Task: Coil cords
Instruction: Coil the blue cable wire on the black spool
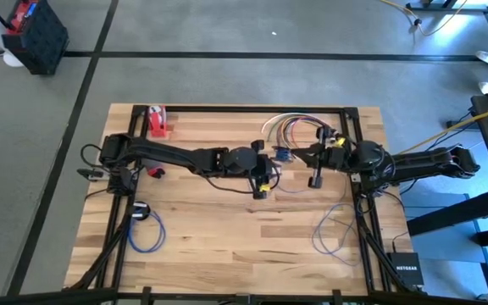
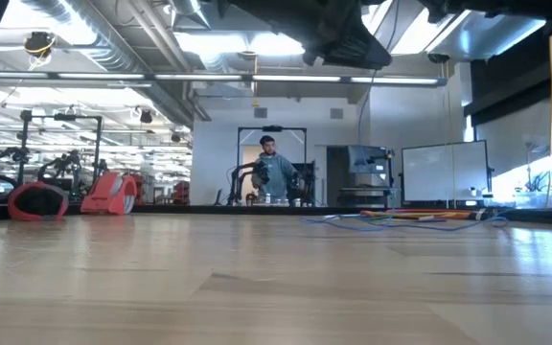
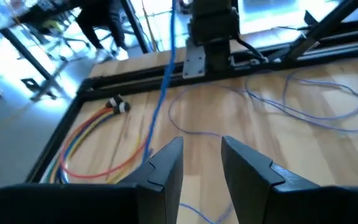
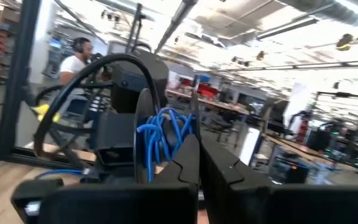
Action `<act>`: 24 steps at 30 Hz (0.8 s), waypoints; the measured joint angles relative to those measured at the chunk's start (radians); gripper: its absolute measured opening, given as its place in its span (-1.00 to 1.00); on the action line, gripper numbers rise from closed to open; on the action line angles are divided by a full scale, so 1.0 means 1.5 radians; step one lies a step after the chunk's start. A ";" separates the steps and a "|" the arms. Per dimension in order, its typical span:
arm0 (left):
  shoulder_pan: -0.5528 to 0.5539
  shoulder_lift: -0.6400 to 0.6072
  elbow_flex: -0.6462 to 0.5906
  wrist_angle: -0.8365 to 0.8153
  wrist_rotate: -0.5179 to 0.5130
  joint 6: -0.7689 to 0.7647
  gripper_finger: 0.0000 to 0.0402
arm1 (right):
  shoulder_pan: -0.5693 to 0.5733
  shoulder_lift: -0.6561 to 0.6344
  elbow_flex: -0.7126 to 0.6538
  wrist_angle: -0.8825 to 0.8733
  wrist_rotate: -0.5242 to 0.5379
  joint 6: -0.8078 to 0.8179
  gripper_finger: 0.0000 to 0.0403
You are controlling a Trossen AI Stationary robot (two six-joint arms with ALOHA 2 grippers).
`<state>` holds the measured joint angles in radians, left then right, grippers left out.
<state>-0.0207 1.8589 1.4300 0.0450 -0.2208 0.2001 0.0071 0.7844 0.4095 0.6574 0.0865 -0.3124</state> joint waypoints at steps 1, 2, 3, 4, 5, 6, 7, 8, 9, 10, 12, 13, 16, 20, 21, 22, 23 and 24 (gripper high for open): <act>0.000 0.002 0.000 -0.001 -0.011 0.007 -0.49 | 0.000 0.000 0.000 -0.003 0.000 0.002 -0.97; 0.000 0.003 0.000 -0.009 -0.020 0.010 -0.49 | 0.000 0.000 0.000 -0.008 0.000 0.002 -0.97; 0.000 0.004 0.000 -0.013 -0.024 0.011 -0.49 | 0.000 0.000 0.000 -0.008 0.000 0.002 -0.97; 0.001 0.008 0.000 -0.011 -0.027 0.012 -0.49 | -0.001 0.000 0.000 -0.009 0.000 0.001 -0.97; 0.000 0.008 0.000 -0.010 -0.028 0.012 -0.49 | -0.001 0.000 0.000 -0.010 0.000 -0.001 -0.98; 0.000 0.009 0.000 -0.011 -0.028 0.012 -0.49 | -0.001 0.000 0.000 -0.014 0.000 -0.002 -0.98; -0.003 0.009 0.000 -0.010 -0.028 0.012 -0.49 | -0.001 0.000 0.000 -0.015 0.001 -0.004 -0.98; -0.005 0.009 0.000 -0.008 -0.028 0.011 -0.49 | -0.001 0.000 0.000 -0.015 0.000 -0.004 -0.98; -0.009 0.009 0.000 -0.009 -0.028 0.010 -0.49 | -0.001 0.000 0.000 -0.016 -0.001 -0.004 -0.98; -0.013 0.005 0.000 -0.013 -0.028 0.009 -0.49 | -0.001 0.001 0.000 -0.018 -0.001 -0.004 -0.98; -0.022 -0.004 0.000 -0.037 -0.029 0.009 -0.49 | -0.001 0.000 0.000 -0.016 -0.001 -0.004 -0.98; -0.026 -0.009 0.001 -0.046 -0.033 0.010 -0.49 | -0.001 0.000 0.000 -0.015 -0.002 -0.004 -0.98; -0.039 -0.024 0.002 -0.056 -0.064 0.011 -0.49 | -0.001 0.000 0.000 -0.017 -0.006 0.003 -0.98; -0.047 -0.028 0.003 -0.059 -0.112 0.021 -0.49 | -0.001 0.001 0.000 -0.015 -0.002 0.027 -0.96; -0.048 -0.027 0.003 -0.061 -0.124 0.028 -0.49 | -0.001 0.000 0.000 -0.014 -0.002 0.029 -0.96; -0.048 -0.028 0.003 -0.061 -0.136 0.031 -0.49 | -0.001 0.000 0.000 -0.014 -0.003 0.031 -0.96; -0.048 -0.028 0.003 -0.059 -0.151 0.032 -0.49 | -0.001 0.000 0.000 -0.016 -0.010 0.032 -0.96; -0.048 -0.028 0.003 -0.059 -0.166 0.031 -0.49 | -0.001 0.000 0.001 -0.016 -0.019 0.032 -0.97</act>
<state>-0.0921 1.8175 1.4342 -0.0429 -0.4697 0.2468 0.0063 0.7849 0.4108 0.6338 0.0587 -0.2646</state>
